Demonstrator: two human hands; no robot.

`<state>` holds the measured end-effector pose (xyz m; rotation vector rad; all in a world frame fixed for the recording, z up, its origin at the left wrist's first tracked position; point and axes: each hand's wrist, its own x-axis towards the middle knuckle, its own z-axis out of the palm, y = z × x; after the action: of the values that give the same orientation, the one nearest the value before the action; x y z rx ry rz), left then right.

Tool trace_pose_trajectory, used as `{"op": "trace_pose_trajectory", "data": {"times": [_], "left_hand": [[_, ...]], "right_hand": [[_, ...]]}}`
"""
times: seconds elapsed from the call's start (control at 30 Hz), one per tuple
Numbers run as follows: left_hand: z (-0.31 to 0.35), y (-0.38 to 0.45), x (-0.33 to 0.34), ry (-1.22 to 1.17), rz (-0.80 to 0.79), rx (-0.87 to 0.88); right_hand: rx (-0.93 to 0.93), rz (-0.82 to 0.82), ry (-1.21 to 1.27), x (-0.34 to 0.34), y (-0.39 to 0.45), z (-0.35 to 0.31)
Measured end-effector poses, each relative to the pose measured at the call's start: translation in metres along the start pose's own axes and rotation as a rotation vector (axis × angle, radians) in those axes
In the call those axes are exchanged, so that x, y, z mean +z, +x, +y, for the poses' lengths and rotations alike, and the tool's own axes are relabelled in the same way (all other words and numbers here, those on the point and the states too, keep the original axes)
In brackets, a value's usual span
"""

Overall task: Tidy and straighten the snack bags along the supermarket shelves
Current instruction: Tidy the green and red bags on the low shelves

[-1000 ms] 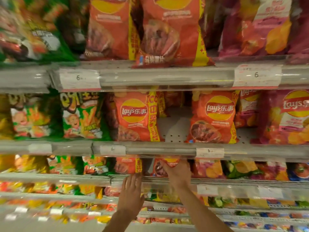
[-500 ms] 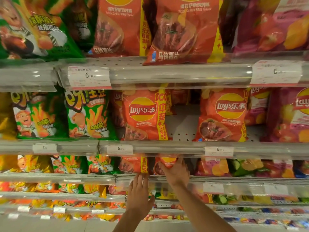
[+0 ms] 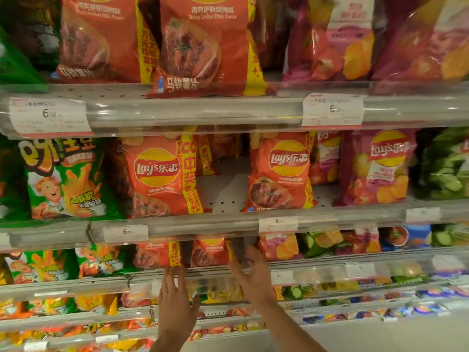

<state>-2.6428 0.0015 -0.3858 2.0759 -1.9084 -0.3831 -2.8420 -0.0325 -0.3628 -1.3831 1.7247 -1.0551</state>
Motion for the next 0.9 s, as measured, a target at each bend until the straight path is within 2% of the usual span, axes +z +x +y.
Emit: {"op": "trace_pose_trajectory", "data": {"times": [0.1,0.2,0.47,0.67,0.9], "left_hand": [[0.025,-0.004,0.014,-0.121,0.106,-0.064],[0.063,-0.011,0.039,-0.202,0.191,-0.116],[0.214,-0.031,0.085,-0.554,0.220,-0.275],[0.311,-0.035,0.106,-0.619,0.200,-0.327],[0.368,-0.031,0.112,-0.568,0.232,-0.307]], "right_hand": [[0.006,0.106,0.043,-0.039,-0.007,0.023],[0.113,0.120,0.068,-0.083,-0.006,0.049],[0.198,0.258,0.029,-0.235,0.009,0.112],[0.220,0.322,0.039,-0.320,0.031,0.151],[0.163,0.247,0.020,-0.359,0.053,0.156]]}}
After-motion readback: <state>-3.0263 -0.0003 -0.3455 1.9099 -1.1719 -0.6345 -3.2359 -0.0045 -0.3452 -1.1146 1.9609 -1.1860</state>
